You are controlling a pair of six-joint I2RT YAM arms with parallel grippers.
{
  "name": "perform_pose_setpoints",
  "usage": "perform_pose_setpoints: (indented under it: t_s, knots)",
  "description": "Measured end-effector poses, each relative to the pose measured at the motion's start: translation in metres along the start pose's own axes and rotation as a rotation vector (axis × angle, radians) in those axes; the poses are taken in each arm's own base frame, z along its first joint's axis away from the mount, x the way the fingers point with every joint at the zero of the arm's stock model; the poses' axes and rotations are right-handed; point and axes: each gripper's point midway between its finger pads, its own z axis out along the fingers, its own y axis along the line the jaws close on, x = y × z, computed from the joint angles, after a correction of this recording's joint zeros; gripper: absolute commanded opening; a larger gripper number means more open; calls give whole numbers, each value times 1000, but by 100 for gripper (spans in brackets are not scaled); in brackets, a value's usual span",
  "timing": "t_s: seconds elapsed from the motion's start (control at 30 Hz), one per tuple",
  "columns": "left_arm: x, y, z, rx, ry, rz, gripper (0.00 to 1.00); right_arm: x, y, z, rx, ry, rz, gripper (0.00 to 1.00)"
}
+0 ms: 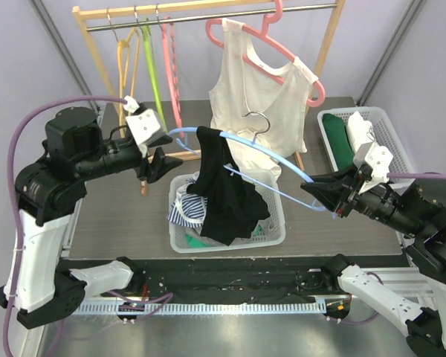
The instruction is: Remove the tank top from the hanger
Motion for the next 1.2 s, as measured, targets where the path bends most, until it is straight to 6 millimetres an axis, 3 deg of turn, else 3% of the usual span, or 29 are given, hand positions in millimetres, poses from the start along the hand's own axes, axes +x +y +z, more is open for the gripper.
perform_pose_setpoints:
  t_s: [0.13, 0.23, 0.37, 0.47, 0.57, 0.63, 0.67, 0.83, 1.07, 1.2]
  knots:
    - [-6, -5, 21, 65, -28, -119, 62, 0, -4, 4, 8, 10, -11, 1]
    - [-5, -5, 44, 119, -23, -190, 73, 1, -5, 6, 8, 18, -12, 1]
    - [0, -6, 66, 169, 1, -265, 73, 4, -7, 6, 18, 30, -10, 1]
    - [1, -6, 71, 176, 4, -288, 70, 5, -7, 6, 21, 32, -9, 1]
    - [-2, -7, 71, 178, -3, -297, 58, 4, -7, 6, 20, 31, -9, 1]
    - [-3, -8, 72, 181, -5, -299, 45, 4, -7, 6, 18, 30, -6, 1]
    - [-3, -10, 72, 186, -4, -299, 31, 4, -6, 6, 15, 30, -5, 1]
    - [-3, -12, 78, 193, -2, -293, 0, 3, -3, 7, -3, 25, 2, 1]
    - [3, -4, 89, 157, 25, -285, 0, 4, -5, 6, 10, 31, 6, 1]
    - [-6, 2, 83, 127, 4, -254, 0, 4, -6, 4, 25, 29, 4, 1]
